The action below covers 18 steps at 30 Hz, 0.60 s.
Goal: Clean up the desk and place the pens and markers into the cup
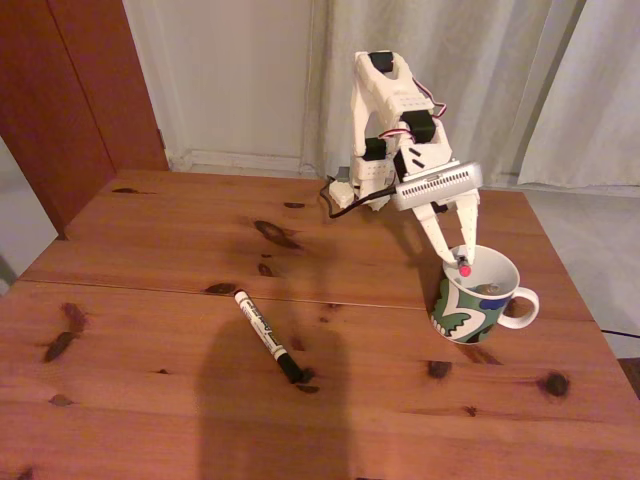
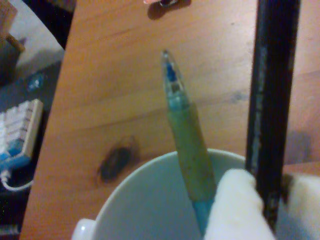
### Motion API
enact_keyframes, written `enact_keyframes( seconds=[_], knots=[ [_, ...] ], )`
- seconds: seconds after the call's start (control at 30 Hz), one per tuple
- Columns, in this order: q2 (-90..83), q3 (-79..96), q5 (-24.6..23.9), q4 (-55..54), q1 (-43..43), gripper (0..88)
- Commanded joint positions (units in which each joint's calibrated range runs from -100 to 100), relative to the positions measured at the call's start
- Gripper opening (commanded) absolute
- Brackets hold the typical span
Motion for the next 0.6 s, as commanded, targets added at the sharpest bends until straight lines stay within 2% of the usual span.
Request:
enact_keyframes(
  seconds=[0.0,0.33,0.57],
  knots=[
    [-2.9,0.9,1.2,-1.3,0.3,12.0],
    [-3.3,1.2,1.9,-1.6,0.6,11.0],
    [-2.8,-7.8,2.3,-1.6,2.6,10.5]
  ],
)
